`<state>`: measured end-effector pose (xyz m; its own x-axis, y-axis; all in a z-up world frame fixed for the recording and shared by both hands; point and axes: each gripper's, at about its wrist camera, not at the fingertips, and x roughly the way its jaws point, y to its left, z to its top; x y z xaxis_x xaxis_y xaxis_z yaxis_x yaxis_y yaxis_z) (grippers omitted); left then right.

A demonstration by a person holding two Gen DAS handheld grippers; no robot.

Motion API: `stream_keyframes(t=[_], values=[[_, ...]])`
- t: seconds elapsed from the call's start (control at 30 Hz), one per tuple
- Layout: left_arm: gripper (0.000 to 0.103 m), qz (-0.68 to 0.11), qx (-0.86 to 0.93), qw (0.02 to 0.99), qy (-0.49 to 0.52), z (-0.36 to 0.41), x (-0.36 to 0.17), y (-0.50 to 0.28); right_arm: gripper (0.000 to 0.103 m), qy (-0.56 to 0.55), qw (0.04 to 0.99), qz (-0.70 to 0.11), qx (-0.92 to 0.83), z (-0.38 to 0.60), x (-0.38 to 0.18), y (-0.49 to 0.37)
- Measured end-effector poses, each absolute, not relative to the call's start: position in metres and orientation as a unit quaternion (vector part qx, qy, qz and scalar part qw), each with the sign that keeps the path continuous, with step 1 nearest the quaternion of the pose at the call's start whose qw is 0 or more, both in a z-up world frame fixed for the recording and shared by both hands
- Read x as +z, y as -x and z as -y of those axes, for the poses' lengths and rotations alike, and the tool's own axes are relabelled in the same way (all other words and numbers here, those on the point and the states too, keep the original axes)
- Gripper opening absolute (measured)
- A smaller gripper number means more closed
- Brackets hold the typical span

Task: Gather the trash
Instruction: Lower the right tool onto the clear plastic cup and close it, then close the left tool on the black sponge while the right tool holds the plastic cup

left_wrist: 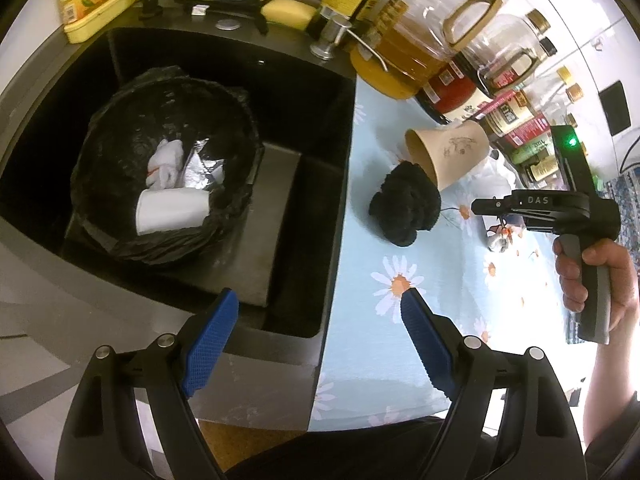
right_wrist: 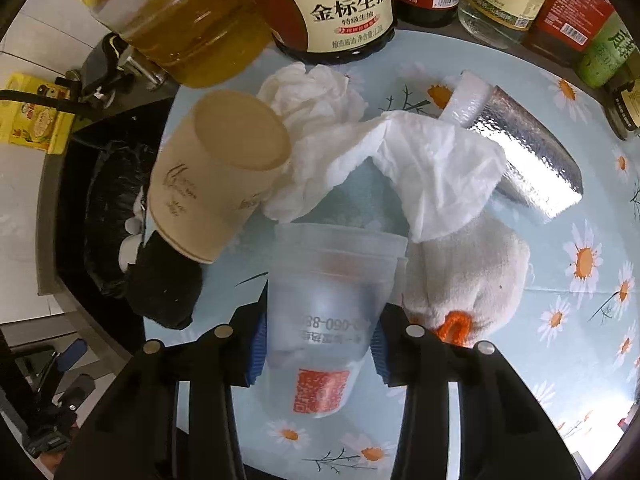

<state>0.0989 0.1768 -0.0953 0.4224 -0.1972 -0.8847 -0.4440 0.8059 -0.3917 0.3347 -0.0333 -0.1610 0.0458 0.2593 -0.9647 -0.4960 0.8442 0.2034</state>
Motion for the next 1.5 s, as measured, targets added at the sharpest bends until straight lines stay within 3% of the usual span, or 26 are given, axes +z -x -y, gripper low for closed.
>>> stream_keyframes(t=[0.57, 1.43, 1.47, 1.5], values=[[0.081, -0.553, 0.019, 0.802, 0.227, -0.146, -0.091, -0.161, 0.043, 0.045, 0.734, -0.609, 0.298, 0.074, -0.123, -0.286], [0.079, -0.607, -0.003, 0.791, 0.075, -0.096, -0.134, -0.251, 0.043, -0.041, 0.740, -0.617, 0.263, 0.170, -0.145, -0.255], [0.079, -0.610, -0.001, 0.789, 0.076, -0.096, -0.136, -0.252, 0.043, -0.044, 0.740, -0.618, 0.261, 0.172, -0.146, -0.255], [0.070, -0.611, -0.001, 0.788, 0.077, -0.096, -0.138, -0.253, 0.043, -0.045, 0.741, -0.618, 0.260, 0.174, -0.146, -0.255]])
